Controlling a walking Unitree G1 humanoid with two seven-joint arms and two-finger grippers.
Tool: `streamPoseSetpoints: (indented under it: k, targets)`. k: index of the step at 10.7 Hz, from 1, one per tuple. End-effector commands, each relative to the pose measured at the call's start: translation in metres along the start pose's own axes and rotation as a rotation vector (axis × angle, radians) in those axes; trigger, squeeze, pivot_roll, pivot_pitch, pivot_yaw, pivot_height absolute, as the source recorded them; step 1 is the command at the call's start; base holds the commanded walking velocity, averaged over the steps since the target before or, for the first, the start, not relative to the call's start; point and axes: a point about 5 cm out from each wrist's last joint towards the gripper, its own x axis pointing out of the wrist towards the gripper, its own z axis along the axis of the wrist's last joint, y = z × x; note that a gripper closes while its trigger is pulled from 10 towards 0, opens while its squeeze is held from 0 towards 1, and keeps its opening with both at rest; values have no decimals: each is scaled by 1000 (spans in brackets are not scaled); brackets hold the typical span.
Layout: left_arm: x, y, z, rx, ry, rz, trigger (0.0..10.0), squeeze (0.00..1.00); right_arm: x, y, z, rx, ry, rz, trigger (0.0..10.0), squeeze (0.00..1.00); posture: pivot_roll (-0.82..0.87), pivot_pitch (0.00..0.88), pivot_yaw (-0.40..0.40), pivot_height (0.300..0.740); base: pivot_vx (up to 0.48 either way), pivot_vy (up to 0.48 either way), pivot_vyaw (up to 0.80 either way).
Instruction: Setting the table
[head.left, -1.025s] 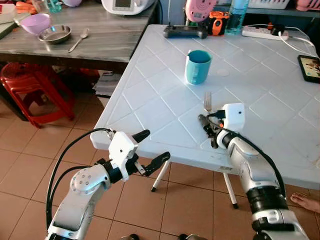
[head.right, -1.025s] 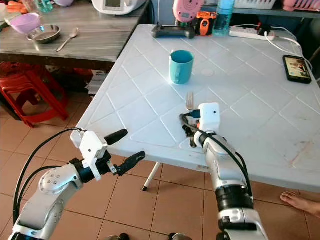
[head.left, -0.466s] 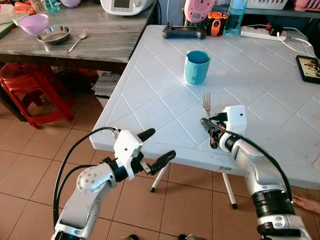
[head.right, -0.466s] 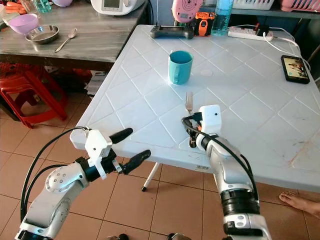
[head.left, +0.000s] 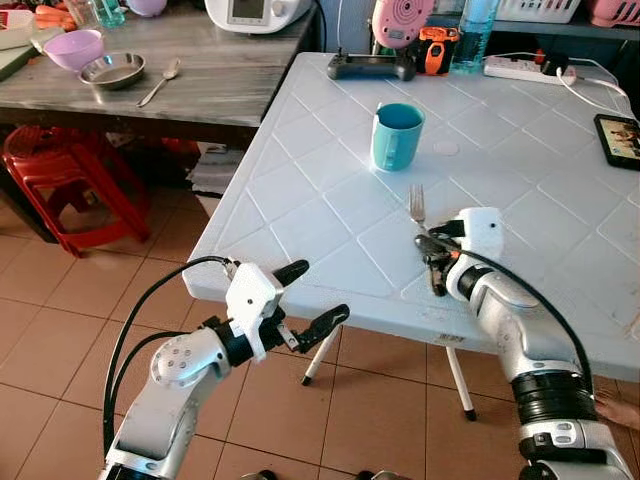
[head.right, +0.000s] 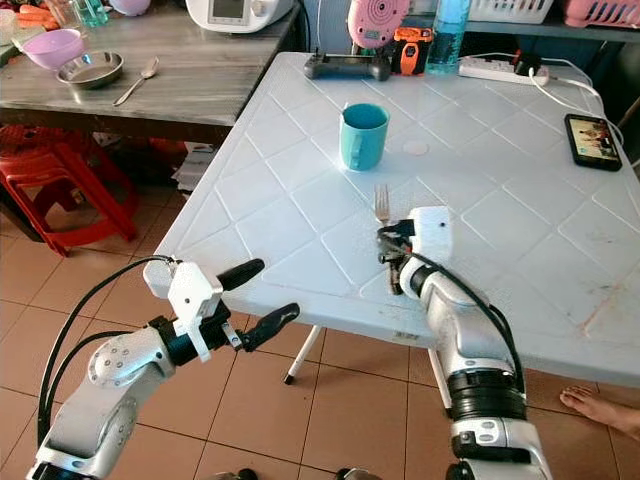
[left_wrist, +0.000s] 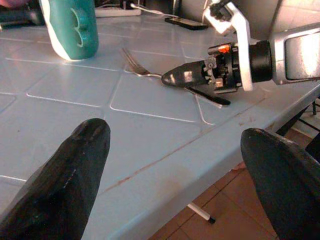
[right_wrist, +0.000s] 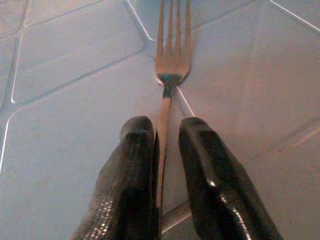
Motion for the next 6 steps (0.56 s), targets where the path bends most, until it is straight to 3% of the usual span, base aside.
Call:
streamPoseSetpoints:
  k: [1, 6]
  targets:
    - [-3, -1, 1, 6, 3, -10, 10000, 0, -2, 7, -43, 78, 186, 9, 0, 0, -28, 170, 32, 740, 0, 0, 0]
    - [-3, 0, 2, 13, 0, -5, 10000, 0, 4, 29, -37, 304, 150, -15, 0, 0, -27, 172, 33, 740, 0, 0, 0]
